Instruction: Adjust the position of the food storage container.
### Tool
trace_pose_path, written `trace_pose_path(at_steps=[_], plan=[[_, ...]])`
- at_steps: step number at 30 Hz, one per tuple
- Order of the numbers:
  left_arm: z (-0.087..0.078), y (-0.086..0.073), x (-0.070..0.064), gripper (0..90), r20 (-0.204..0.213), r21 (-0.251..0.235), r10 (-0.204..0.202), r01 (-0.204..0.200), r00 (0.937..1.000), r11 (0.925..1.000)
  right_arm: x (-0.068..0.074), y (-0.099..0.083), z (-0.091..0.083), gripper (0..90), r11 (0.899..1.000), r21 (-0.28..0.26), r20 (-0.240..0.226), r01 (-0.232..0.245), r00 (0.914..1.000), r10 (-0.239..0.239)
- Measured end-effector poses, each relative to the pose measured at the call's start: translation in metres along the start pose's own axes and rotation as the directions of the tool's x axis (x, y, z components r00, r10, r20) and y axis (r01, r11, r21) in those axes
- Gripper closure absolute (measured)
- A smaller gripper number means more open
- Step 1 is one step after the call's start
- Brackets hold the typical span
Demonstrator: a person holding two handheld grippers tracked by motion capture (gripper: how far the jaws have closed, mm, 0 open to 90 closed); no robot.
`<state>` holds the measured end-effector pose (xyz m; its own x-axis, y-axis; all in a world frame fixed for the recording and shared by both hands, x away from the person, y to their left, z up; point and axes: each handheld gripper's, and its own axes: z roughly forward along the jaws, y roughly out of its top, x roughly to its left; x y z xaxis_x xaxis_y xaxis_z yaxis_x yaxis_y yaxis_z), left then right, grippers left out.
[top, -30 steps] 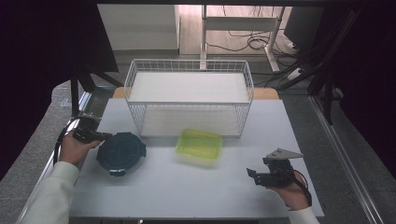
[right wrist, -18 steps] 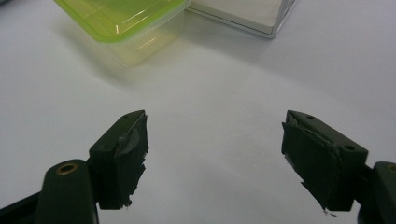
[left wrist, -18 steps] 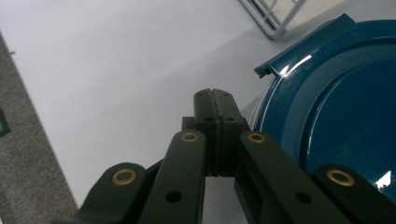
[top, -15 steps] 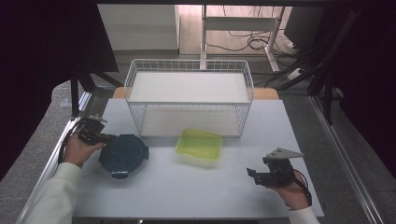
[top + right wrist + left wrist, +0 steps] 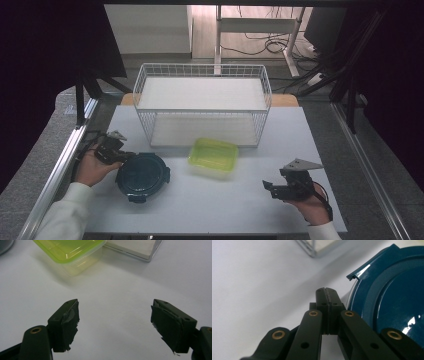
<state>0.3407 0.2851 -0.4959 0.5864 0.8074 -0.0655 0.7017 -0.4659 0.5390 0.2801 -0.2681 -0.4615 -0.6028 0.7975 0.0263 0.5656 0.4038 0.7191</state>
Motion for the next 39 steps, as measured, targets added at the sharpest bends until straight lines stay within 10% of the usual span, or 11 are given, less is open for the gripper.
trace_pose_path(at_steps=[39], plan=[[0.007,-0.009,-0.044,90.0,0.092,-0.012,0.035,-0.034,0.9952,0.9994,0.005,0.001,0.003,22.4,1.0,0.014,-0.004,0.008,1.0,-0.008]])
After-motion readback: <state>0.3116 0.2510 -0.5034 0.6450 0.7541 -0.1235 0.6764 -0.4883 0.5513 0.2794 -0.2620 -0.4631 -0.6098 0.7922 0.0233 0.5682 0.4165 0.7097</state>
